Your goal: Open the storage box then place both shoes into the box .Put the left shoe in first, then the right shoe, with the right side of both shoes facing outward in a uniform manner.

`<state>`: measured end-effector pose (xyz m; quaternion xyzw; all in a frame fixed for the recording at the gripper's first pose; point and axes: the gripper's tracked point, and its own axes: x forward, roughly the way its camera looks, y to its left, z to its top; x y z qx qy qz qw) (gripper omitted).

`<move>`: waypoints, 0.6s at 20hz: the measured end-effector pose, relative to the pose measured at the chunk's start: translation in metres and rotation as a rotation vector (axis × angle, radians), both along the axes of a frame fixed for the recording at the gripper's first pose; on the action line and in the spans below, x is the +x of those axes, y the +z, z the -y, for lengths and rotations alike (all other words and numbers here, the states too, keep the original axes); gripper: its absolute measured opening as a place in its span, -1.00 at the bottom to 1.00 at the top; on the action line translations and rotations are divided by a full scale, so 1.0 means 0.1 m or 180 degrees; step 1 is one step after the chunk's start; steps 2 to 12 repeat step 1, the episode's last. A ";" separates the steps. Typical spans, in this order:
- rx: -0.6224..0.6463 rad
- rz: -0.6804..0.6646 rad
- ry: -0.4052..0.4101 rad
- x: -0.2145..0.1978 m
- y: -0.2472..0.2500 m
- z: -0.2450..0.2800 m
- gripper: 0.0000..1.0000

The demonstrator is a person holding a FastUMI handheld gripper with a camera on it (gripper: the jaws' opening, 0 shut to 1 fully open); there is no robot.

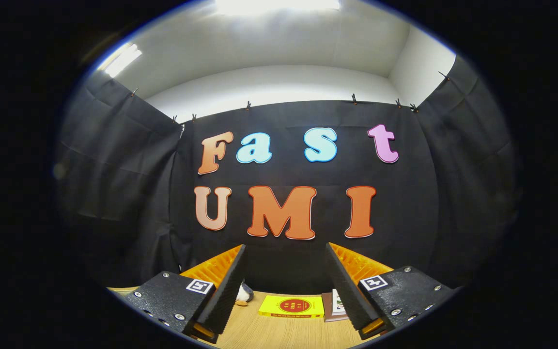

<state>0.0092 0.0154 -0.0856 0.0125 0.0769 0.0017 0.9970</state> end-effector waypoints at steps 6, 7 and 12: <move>0.0014 -0.0010 -0.0004 -0.01 0.00 0.00 0.88; 0.0014 -0.0010 -0.0004 -0.01 0.00 0.00 0.88; 0.0014 -0.0010 -0.0004 -0.01 0.00 0.00 0.88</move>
